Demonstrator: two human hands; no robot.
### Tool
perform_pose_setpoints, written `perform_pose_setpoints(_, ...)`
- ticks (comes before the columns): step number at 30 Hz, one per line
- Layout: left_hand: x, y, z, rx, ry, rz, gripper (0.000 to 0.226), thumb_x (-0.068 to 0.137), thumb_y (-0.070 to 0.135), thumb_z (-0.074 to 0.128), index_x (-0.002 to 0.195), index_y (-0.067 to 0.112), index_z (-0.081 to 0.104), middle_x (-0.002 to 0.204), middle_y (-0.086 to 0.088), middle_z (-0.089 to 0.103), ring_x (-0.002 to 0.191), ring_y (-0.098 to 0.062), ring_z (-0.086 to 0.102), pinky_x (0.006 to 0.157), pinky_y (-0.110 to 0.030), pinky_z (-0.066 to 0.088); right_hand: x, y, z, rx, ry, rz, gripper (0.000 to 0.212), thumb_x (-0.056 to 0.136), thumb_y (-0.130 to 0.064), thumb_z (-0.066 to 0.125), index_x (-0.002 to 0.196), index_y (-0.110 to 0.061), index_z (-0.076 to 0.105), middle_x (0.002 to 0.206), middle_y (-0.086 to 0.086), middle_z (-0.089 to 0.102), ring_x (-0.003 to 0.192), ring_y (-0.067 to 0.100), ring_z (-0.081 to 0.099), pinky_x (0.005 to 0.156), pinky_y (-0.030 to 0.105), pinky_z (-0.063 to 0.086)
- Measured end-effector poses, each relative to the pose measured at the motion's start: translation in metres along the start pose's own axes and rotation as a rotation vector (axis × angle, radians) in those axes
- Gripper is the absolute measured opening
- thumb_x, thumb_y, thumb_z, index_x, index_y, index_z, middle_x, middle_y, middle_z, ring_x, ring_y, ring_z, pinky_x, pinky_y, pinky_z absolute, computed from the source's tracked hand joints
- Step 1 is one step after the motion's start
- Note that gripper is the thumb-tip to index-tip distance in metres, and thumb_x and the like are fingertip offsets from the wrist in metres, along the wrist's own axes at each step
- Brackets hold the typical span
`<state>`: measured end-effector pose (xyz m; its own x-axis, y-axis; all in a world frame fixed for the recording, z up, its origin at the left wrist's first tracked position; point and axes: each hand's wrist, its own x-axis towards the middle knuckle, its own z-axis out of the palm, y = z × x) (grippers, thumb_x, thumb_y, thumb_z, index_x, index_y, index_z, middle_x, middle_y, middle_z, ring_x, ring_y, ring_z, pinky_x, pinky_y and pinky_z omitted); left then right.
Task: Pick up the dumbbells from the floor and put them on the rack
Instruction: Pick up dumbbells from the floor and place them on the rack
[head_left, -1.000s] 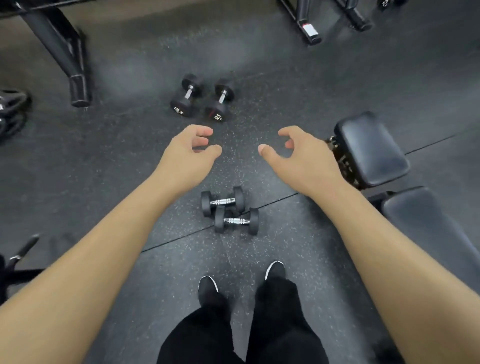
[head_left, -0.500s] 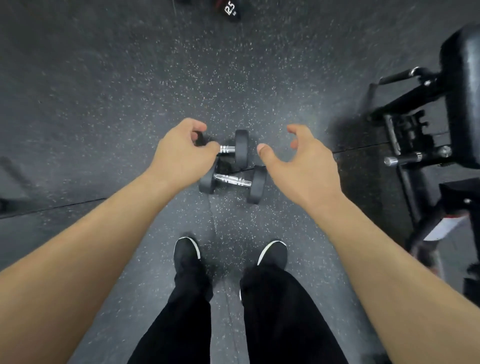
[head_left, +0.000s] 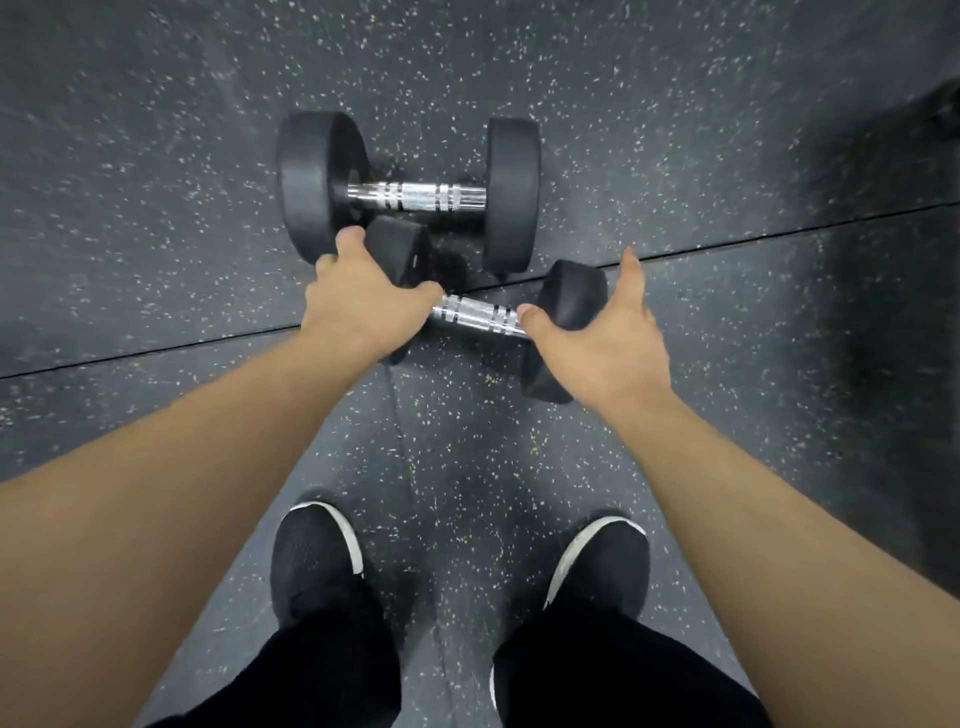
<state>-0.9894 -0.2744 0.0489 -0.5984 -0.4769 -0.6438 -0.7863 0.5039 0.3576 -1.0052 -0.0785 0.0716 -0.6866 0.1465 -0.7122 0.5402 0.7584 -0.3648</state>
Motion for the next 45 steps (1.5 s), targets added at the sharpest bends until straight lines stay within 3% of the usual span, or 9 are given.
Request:
perform_pose_setpoints(5, 0.028, -0.011, 0.013, -0.092, 0.138, -0.017, 0.088, 0.074, 0.044, 0.081, 0.148, 0.014, 0.041, 0.136, -0.007, 0.057, 0.119, -0.028, 0.06, 0.099, -0.04, 0.051, 0.03, 0.005, 0.024, 0.221, 0.002, 0.154, 0.119, 0.081, -0.053, 0.081, 0.165, -0.03, 0.0, 0.141, 0.006, 0.058, 0.129, 0.032, 0.056, 0.107, 0.041, 0.047)
perform_pose_setpoints(10, 0.042, -0.014, 0.018, -0.343, 0.052, -0.139, 0.066, 0.061, 0.029, 0.087, 0.121, 0.019, 0.061, 0.106, 0.004, 0.07, 0.1, -0.02, 0.069, 0.09, -0.04, 0.059, 0.048, 0.012, 0.041, 0.511, 0.056, 0.291, 0.123, 0.07, -0.029, 0.091, 0.164, -0.036, 0.011, 0.134, -0.003, 0.06, 0.12, 0.027, 0.061, 0.105, 0.044, 0.052)
perform_pose_setpoints(16, 0.049, -0.009, 0.014, -0.408, -0.032, -0.143, 0.029, 0.067, 0.006, 0.078, 0.093, 0.012, 0.067, 0.08, -0.002, 0.063, 0.071, -0.021, 0.06, 0.067, -0.032, 0.054, 0.06, 0.009, 0.045, 0.58, 0.109, 0.279, 0.087, 0.061, -0.021, 0.079, 0.143, -0.03, 0.053, 0.103, -0.007, 0.07, 0.094, 0.022, 0.069, 0.081, 0.037, 0.062)
perform_pose_setpoints(19, 0.048, -0.011, 0.015, -0.414, -0.029, -0.124, 0.027, 0.067, 0.004, 0.076, 0.089, 0.014, 0.065, 0.078, -0.001, 0.06, 0.069, -0.02, 0.056, 0.064, -0.03, 0.048, 0.061, 0.012, 0.043, 0.593, 0.086, 0.266, 0.053, 0.07, -0.009, 0.076, 0.12, -0.023, 0.063, 0.086, -0.006, 0.066, 0.079, 0.02, 0.064, 0.064, 0.032, 0.058)
perform_pose_setpoints(23, 0.042, -0.02, 0.019, -0.412, 0.004, -0.11, 0.028, 0.059, 0.01, 0.077, 0.083, 0.017, 0.064, 0.077, 0.003, 0.061, 0.074, -0.022, 0.059, 0.068, -0.032, 0.051, 0.056, 0.019, 0.047, 0.6, 0.11, 0.224, 0.054, 0.066, -0.011, 0.076, 0.117, -0.027, 0.063, 0.085, -0.008, 0.067, 0.077, 0.018, 0.063, 0.083, 0.045, 0.064)
perform_pose_setpoints(29, -0.011, -0.022, -0.002, -0.496, 0.022, -0.111, 0.034, 0.064, 0.008, 0.077, 0.094, 0.019, 0.066, 0.085, 0.0, 0.069, 0.075, -0.021, 0.063, 0.068, -0.033, 0.054, 0.014, 0.018, 0.017, 0.552, 0.14, 0.118, 0.064, 0.064, -0.012, 0.076, 0.122, -0.035, 0.063, 0.085, -0.01, 0.068, 0.076, 0.015, 0.065, 0.067, 0.034, 0.059)
perform_pose_setpoints(36, -0.182, 0.021, -0.126, -0.565, 0.066, -0.086, 0.032, 0.07, 0.007, 0.077, 0.095, 0.024, 0.067, 0.083, -0.003, 0.074, 0.066, -0.016, 0.063, 0.057, -0.027, 0.051, -0.148, -0.032, -0.103, 0.487, 0.111, -0.075, 0.068, 0.065, -0.013, 0.077, 0.122, -0.046, 0.06, 0.083, -0.01, 0.074, 0.073, 0.016, 0.07, 0.068, 0.035, 0.06)
perform_pose_setpoints(40, -0.294, 0.085, -0.25, -0.583, 0.128, 0.032, 0.033, 0.069, 0.007, 0.077, 0.095, 0.024, 0.066, 0.079, 0.003, 0.072, 0.069, -0.018, 0.064, 0.063, -0.03, 0.052, -0.272, -0.099, -0.206, 0.547, 0.127, -0.183, 0.065, 0.071, -0.003, 0.076, 0.118, -0.046, 0.061, 0.075, -0.021, 0.072, 0.059, 0.0, 0.065, 0.056, 0.022, 0.052)
perform_pose_setpoints(45, -0.42, 0.157, -0.412, -0.652, 0.314, 0.274, 0.038, 0.067, 0.015, 0.079, 0.102, 0.026, 0.067, 0.088, 0.008, 0.073, 0.077, -0.012, 0.068, 0.069, -0.03, 0.054, -0.416, -0.204, -0.332, 0.599, 0.221, -0.476, 0.082, 0.072, -0.008, 0.078, 0.14, -0.045, 0.05, 0.103, -0.021, 0.072, 0.086, -0.003, 0.069, 0.078, 0.022, 0.056)
